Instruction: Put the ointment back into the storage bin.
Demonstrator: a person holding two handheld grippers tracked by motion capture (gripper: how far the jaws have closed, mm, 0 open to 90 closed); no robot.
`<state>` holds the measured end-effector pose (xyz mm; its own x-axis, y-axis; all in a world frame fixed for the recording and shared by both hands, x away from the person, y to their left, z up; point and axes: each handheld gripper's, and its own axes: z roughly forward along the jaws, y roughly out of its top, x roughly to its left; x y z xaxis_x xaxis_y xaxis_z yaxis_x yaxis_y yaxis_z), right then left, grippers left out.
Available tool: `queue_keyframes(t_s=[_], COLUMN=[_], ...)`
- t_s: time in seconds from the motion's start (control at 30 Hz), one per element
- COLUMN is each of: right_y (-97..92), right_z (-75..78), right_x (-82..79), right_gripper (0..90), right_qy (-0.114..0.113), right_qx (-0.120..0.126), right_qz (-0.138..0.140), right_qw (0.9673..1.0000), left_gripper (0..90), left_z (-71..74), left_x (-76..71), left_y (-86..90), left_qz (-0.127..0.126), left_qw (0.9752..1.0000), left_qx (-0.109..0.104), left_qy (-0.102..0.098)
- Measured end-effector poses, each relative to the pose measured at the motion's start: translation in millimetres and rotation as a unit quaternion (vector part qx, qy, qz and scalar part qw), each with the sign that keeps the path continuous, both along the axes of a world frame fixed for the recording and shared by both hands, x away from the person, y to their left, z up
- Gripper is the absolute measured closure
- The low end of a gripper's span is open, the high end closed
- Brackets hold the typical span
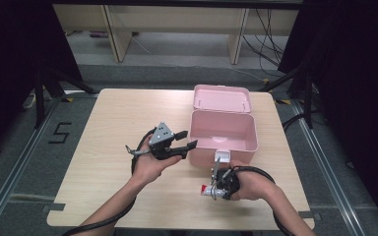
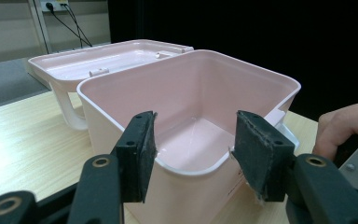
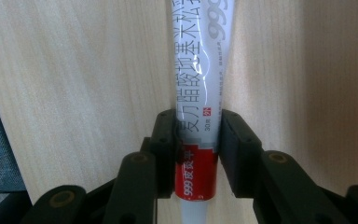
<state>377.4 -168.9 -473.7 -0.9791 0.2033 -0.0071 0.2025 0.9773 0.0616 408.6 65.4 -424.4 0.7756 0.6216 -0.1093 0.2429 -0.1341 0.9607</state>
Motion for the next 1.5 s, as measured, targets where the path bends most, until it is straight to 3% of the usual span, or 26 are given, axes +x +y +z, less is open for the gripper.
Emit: queue_keyframes(t_s=[0.2,0.3,0.37,0.47,0.5,0.57,0.63,0.93,1.23,1.27,1.5], right_y=[1.6,2.3,2.4,1.5,1.0,-0.7,-3.9,-11.1,-17.4,-17.6,-20.0], right_z=[0.2,1.6,1.6,0.9,1.9,2.6,4.6,21.0,29.8,30.8,40.9], right_x=[-1.0,-4.1,-3.5,-2.2,-3.8,-3.6,-0.2,-4.1,-1.8,-3.4,-3.3], right_gripper=[70.3,70.5,70.6,70.7,70.7,70.7,70.8,70.8,70.8,70.8,70.8], right_qy=[-0.002,0.004,0.006,0.006,0.008,0.005,0.002,-0.004,-0.006,-0.006,-0.009], right_qx=[-0.007,-0.021,-0.021,-0.015,-0.016,-0.011,-0.013,-0.001,0.010,0.008,0.006], right_qz=[0.004,-0.024,-0.021,-0.013,-0.026,-0.026,-0.006,-0.022,-0.002,-0.011,-0.008], right_qw=[1.0000,0.9995,0.9995,0.9998,0.9995,0.9996,0.9999,0.9998,0.9999,0.9999,0.9999], left_gripper=[47.6,47.7,47.7,47.8,47.8,47.8,47.8,48.0,48.3,48.3,48.4], left_z=[0.1,0.3,0.3,0.2,0.2,0.2,0.2,-0.4,0.1,0.0,-1.0], left_x=[0.1,0.2,0.1,0.0,0.1,0.1,-0.1,-0.9,-1.0,-0.9,-2.6], left_y=[-0.5,-0.3,-0.2,-0.1,-0.2,-0.2,-0.6,-1.9,-1.7,-1.7,-2.4], left_qz=[-0.002,-0.001,-0.001,-0.001,-0.002,-0.002,-0.002,-0.004,-0.004,-0.004,-0.004], left_qw=[1.0000,1.0000,1.0000,1.0000,1.0000,1.0000,1.0000,1.0000,1.0000,1.0000,1.0000], left_qx=[0.001,0.001,0.002,0.002,0.002,0.003,0.002,0.003,0.002,0.002,0.003], left_qy=[-0.001,-0.002,-0.002,-0.002,-0.002,-0.003,-0.003,-0.003,-0.004,-0.004,-0.002])
